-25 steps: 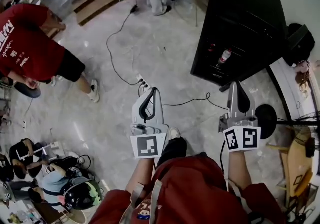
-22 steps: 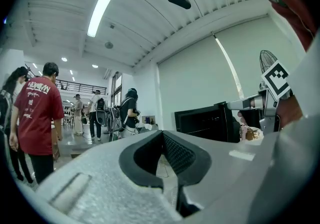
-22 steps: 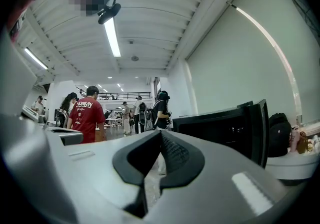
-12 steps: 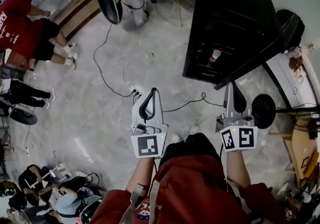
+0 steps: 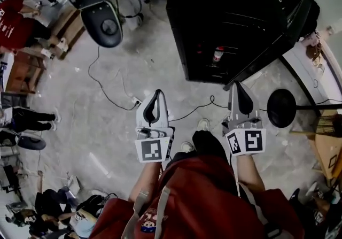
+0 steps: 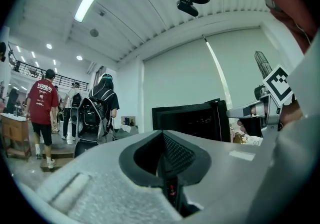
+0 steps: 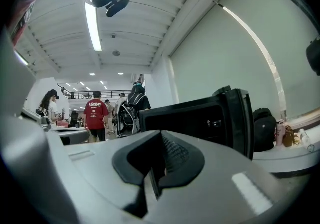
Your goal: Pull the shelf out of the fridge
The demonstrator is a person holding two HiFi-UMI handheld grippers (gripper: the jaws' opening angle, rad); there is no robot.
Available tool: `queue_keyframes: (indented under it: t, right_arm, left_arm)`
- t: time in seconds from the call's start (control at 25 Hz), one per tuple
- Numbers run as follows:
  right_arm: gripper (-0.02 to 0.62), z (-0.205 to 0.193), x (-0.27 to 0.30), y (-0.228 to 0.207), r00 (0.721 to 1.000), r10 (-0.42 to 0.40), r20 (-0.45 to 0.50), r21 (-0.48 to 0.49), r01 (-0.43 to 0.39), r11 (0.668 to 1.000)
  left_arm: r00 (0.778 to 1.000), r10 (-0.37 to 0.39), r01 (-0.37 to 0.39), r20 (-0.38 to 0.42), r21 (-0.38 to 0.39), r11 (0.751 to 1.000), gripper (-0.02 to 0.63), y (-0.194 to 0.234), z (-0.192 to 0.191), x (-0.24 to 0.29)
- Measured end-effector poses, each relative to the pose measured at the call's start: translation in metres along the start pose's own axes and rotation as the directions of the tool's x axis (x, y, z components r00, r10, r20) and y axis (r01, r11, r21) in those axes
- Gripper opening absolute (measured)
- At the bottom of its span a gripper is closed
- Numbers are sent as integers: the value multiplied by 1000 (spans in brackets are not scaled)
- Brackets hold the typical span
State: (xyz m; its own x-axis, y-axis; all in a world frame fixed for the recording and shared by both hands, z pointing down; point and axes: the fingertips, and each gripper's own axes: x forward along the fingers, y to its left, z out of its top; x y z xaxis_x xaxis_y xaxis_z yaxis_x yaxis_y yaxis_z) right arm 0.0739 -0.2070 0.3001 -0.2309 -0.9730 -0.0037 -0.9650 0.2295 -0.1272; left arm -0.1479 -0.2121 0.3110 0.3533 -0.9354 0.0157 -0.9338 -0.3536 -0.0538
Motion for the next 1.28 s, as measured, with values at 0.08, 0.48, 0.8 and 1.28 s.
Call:
queue_keyframes:
  t: [0.08, 0.48, 0.8, 1.28]
  right_arm:
    - [-2, -4, 6, -15, 1000, -12, -1, -4, 12, 1000]
    - [-2, -60, 46, -72, 998, -15, -58, 17, 16, 1000]
    - [-2, -124, 64, -90, 989, -21, -143, 68, 31, 997]
    - [-2, -213, 79, -103, 969, -59, -239, 153, 98, 983]
  left_arm:
    - [1000, -7, 7, -10, 10, 1000, -3, -7, -3, 17]
    - [999, -10, 10, -39, 15, 1000, -3, -46, -38, 86]
    - [997, -14, 13, -74, -19, 1000, -3, -66, -79, 104]
    - [991, -47, 44, -122, -27, 999, -3, -76, -156, 119]
